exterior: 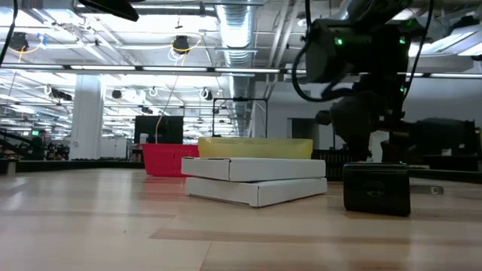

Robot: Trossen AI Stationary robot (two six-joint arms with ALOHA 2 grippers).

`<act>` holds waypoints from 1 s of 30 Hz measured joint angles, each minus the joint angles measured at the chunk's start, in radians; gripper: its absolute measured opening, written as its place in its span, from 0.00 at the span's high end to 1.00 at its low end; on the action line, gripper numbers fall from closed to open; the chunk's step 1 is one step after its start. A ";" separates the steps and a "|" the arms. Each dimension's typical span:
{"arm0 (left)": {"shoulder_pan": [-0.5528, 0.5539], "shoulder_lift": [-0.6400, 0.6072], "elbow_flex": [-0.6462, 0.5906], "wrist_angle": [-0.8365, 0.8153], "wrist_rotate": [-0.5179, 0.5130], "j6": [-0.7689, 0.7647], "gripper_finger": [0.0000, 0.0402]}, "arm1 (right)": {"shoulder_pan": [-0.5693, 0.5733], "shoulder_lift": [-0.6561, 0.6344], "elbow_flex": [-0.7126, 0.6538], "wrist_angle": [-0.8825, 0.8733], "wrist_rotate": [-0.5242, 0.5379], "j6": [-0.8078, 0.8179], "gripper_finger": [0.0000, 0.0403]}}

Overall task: Pick and place items into bin
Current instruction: Put the pink charger adapter in the black bin

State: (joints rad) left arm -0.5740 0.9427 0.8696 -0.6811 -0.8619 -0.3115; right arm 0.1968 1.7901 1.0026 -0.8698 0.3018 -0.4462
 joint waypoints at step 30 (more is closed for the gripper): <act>0.000 0.000 0.000 0.000 0.000 -0.029 0.66 | -0.159 -0.001 0.317 -0.300 0.120 -0.031 0.63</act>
State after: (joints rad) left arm -0.5741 0.9426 0.8696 -0.6811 -0.8619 -0.3403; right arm 0.0381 1.7893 1.3194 -1.1702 0.4214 -0.4768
